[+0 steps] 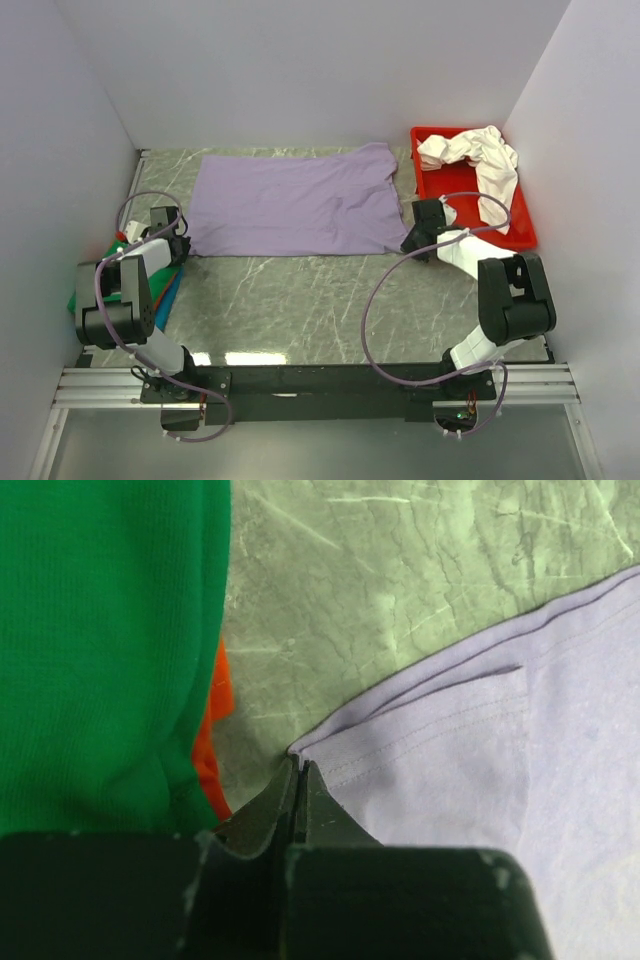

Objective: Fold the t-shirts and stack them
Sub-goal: Fold the tshirt

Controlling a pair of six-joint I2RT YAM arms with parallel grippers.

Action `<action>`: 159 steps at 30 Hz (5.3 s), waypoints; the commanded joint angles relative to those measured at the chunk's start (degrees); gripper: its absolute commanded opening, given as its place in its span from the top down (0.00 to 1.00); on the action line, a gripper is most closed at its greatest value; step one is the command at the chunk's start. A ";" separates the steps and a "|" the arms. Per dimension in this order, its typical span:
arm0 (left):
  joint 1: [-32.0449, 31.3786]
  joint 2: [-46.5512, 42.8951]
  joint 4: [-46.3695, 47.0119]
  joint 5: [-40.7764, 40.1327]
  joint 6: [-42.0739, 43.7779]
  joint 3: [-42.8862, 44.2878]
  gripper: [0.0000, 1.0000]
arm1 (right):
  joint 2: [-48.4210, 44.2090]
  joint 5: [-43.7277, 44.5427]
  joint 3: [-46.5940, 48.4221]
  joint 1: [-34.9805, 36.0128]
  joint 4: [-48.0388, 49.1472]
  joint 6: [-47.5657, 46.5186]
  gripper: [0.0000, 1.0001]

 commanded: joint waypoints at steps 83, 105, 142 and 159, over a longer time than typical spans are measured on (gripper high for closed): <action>-16.58 -21.62 -15.35 2.29 -0.01 -3.16 0.26 | -1.79 -0.83 -6.72 11.05 3.89 2.42 0.55; -16.58 -21.26 -17.10 0.80 0.35 -2.90 0.25 | -2.41 2.60 -2.68 4.20 -8.41 0.49 0.55; -16.49 9.50 -41.97 -15.29 -16.09 24.17 0.46 | 0.84 -2.85 13.14 12.45 -6.04 -4.78 0.55; -15.88 13.63 -42.68 -15.37 -17.41 24.96 0.66 | 1.19 -4.69 13.05 12.45 -5.25 -5.49 0.55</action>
